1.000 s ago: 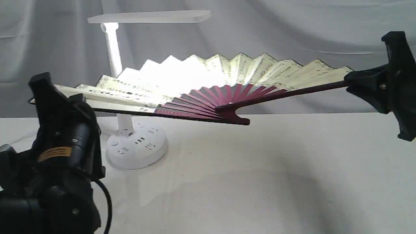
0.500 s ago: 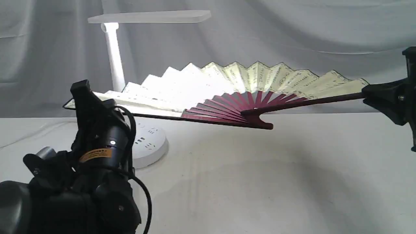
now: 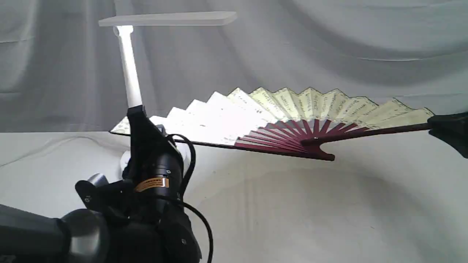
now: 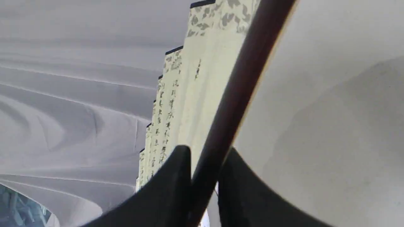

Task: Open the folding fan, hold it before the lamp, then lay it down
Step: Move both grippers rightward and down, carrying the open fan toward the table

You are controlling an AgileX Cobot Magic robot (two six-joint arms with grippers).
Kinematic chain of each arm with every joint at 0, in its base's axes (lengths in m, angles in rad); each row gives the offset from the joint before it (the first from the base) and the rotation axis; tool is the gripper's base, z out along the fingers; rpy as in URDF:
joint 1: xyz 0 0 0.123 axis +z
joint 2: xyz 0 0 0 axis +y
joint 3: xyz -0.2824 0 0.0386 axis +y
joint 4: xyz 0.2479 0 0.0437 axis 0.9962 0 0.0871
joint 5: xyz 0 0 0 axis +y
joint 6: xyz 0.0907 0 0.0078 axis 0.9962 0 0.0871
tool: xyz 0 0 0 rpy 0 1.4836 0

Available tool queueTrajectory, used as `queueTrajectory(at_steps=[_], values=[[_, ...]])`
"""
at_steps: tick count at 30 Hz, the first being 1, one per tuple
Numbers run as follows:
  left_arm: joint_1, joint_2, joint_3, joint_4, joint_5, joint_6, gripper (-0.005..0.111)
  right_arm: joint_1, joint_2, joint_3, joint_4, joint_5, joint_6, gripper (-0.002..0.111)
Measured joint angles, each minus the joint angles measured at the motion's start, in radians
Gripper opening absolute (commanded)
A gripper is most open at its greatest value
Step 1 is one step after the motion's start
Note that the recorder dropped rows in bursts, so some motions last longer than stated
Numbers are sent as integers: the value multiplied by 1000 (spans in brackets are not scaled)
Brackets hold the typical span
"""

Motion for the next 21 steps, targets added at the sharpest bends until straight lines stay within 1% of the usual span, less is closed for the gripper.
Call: queueTrajectory(at_steps=[10,21], values=[[-43,115,-105,-8,6,0,0,-91,49,0,-49,21,-3,0],[-72,217,-135,-46,14,-10,0,-104,122,0,-93,-5,-30,0]])
